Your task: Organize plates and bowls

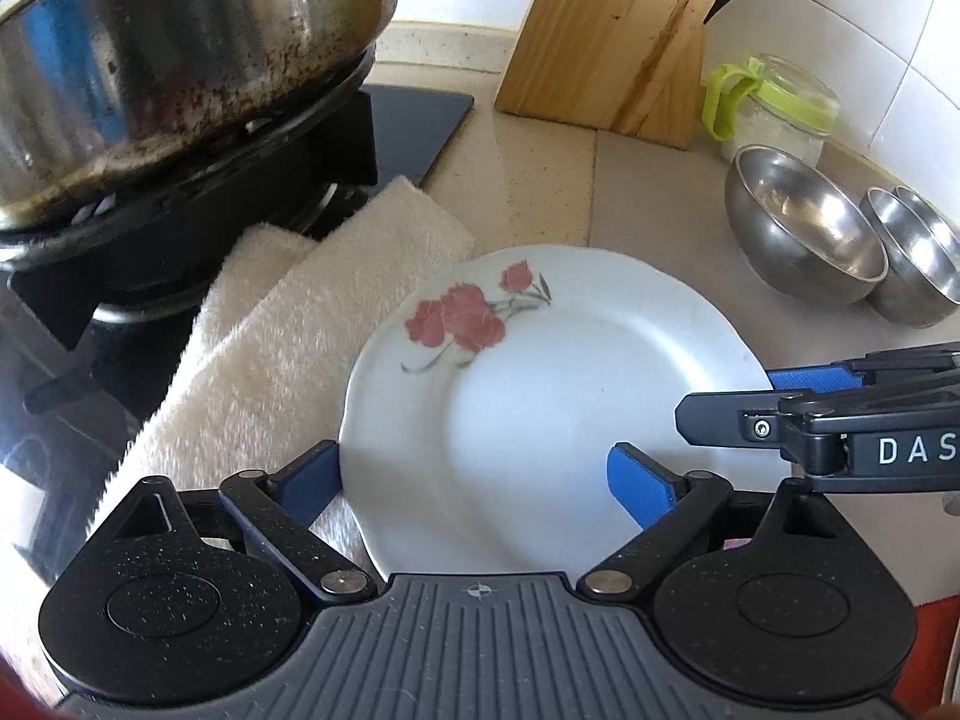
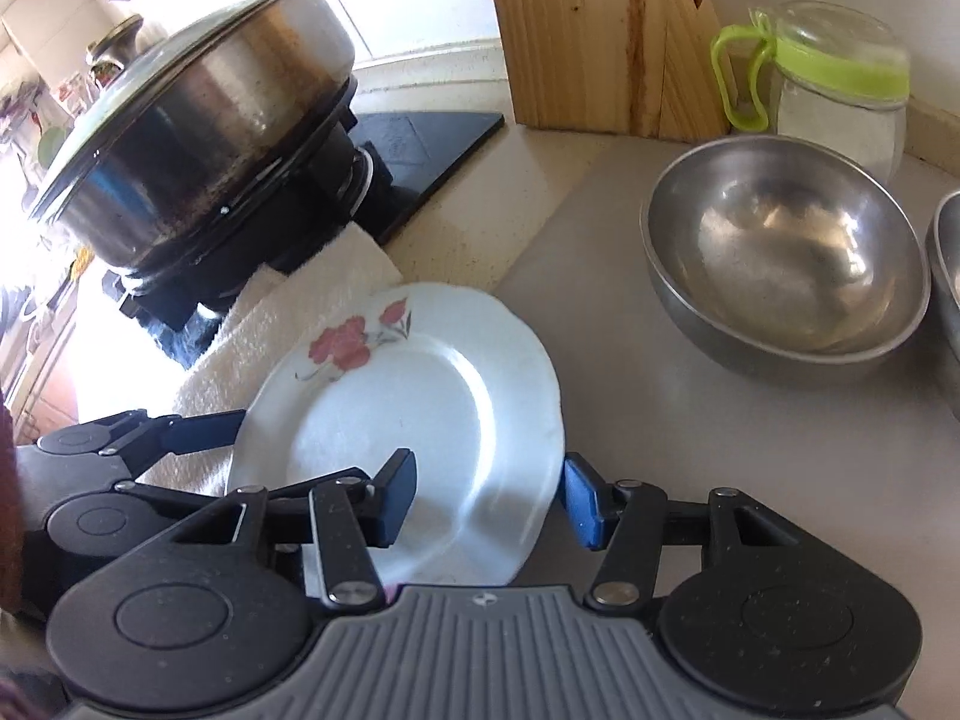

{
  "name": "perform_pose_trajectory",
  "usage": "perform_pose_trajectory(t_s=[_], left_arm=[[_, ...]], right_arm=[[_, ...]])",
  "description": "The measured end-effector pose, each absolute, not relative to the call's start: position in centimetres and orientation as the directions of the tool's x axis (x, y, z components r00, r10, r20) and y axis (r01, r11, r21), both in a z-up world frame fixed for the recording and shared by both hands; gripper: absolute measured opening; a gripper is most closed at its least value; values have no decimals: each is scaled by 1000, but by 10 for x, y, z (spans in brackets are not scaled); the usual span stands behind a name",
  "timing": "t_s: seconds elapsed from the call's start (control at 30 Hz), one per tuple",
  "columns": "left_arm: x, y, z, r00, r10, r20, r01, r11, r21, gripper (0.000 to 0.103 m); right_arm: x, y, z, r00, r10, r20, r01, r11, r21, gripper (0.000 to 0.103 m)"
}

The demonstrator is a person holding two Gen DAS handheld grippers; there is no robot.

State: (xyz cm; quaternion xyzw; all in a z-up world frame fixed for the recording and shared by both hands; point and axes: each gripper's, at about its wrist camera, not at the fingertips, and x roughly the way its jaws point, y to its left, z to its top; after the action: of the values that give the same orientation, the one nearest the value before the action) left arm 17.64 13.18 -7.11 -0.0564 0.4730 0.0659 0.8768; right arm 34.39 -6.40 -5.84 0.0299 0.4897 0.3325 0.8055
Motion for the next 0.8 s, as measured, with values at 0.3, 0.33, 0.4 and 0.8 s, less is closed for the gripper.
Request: perform_pose_trajectory(t_s=[0.3,0.33,0.4,0.8], left_arm=[[181,131,-73,571,70,-818,-146,989,-17,93],[181,131,-72,570,67,-819,-141,990,-17,92],[180,129,-70,573,59,-818,-128,992,-18,90],[169,102,-71,585,-19,-811,-5,1000,-27,84]], right_arm=[[341,-64,-57,336,542,-770,-457,809,370,49],[340,-66,-56,336,540,-772,-449,812,372,48],[336,-68,-54,349,530,-773,-439,821,365,48],[301,-112,-55,379,478,-792,-327,870,369,41]])
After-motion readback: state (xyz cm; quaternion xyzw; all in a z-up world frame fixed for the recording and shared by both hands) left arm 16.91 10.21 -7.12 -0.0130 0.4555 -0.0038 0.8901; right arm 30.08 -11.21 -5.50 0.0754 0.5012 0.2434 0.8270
